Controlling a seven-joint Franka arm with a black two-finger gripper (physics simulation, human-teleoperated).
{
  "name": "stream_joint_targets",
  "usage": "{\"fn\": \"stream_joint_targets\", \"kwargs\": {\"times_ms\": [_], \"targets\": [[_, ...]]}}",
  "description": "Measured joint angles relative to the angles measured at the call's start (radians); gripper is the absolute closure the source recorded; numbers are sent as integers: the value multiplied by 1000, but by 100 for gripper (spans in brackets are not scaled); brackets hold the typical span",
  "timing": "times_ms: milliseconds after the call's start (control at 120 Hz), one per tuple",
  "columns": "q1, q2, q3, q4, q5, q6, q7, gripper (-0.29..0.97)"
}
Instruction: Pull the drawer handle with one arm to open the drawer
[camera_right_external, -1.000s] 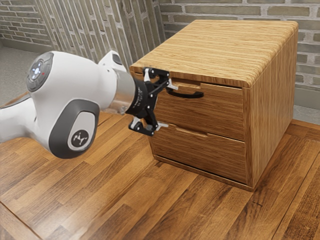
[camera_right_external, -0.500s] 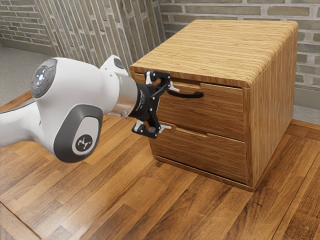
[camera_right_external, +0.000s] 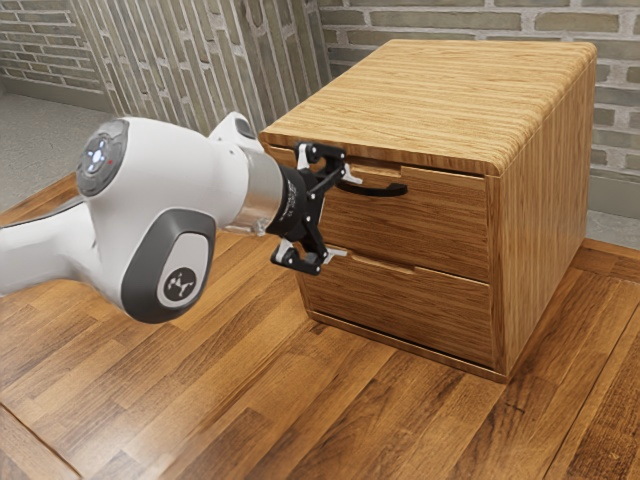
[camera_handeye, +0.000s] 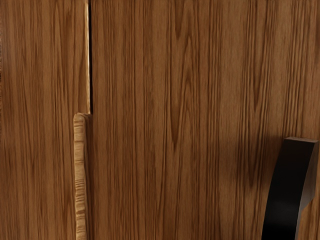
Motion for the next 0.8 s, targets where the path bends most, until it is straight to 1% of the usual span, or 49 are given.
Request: {"fn": "stream_joint_targets", "kwargs": {"times_ms": [58, 142, 258, 400, 492, 625, 800], "targets": [[0, 2, 0, 0, 0, 1, 0, 5], [0, 2, 1, 0, 0, 2, 0, 13], [-1, -1, 2, -1, 1, 1, 2, 29], [-2, -32, 1, -9, 0, -9, 6, 52], [-2, -51, 0, -16, 0, -18, 8, 63], [-5, -92, 0, -50, 2, -26, 11, 71], [-9, -137, -1, -96, 8, -35, 13, 75]]}}
